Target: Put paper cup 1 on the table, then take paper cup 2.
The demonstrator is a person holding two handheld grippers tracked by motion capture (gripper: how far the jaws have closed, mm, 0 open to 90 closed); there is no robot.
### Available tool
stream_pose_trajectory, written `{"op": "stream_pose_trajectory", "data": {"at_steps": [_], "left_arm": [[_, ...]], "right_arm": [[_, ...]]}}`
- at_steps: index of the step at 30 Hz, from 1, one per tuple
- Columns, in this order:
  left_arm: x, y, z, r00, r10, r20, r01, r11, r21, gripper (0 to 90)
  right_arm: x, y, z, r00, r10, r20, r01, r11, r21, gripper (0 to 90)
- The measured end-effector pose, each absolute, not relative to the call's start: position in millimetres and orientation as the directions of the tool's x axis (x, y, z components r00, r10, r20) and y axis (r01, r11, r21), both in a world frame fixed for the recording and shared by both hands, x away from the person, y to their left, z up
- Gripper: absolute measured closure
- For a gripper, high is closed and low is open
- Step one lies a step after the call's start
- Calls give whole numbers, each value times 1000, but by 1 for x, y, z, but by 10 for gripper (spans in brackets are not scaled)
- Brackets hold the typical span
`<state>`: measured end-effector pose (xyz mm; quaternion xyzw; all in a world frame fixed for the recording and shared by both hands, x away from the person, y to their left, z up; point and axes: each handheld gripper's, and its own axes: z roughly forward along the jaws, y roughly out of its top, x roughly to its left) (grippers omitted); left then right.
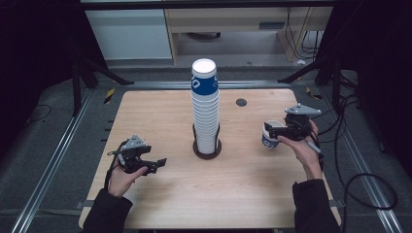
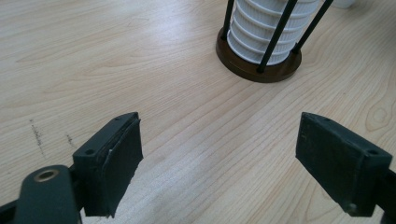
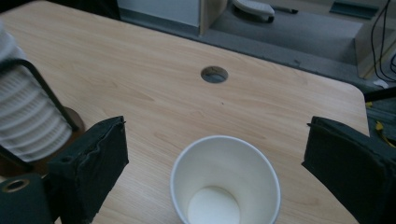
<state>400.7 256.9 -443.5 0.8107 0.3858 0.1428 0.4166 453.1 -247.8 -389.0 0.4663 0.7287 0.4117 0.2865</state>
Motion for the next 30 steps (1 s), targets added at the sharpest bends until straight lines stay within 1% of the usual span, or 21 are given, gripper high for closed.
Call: {"op": "stream_pose_trajectory", "data": {"at_steps": [3,6,11,12,13,16,24,30], "left_arm": [[401,257,-443,662,744,-90,506,-355,786,143],[401,257,-443,657,749,-87,506,-353,787,149],[400,257,-441,656,749,-90,505,-347,790,156],[400,257,-441,655,750,-89,506,-348,790,157],[400,257,-441,656,749,-88,505,-350,789,157],[400,256,-442,655,751,-81,504,-355,788,157],[399,255,-441,653,754,-77,501,-353,790,157],[399,254,-441,656,751,-75,498,-356,791,155]], "right_arm": [[448,-247,-381,-414,910,-17,418,207,884,67],[438,-241,-364,-449,893,12,367,173,914,68],[429,-228,-349,-492,871,7,307,165,937,67],[425,-220,-341,-520,854,4,282,167,945,66],[425,-220,-341,-520,854,4,282,167,945,66],[419,-203,-326,-570,821,0,235,162,958,68],[418,-172,-302,-630,777,-7,157,136,978,64],[420,-151,-285,-662,750,-5,125,117,985,60]]}}
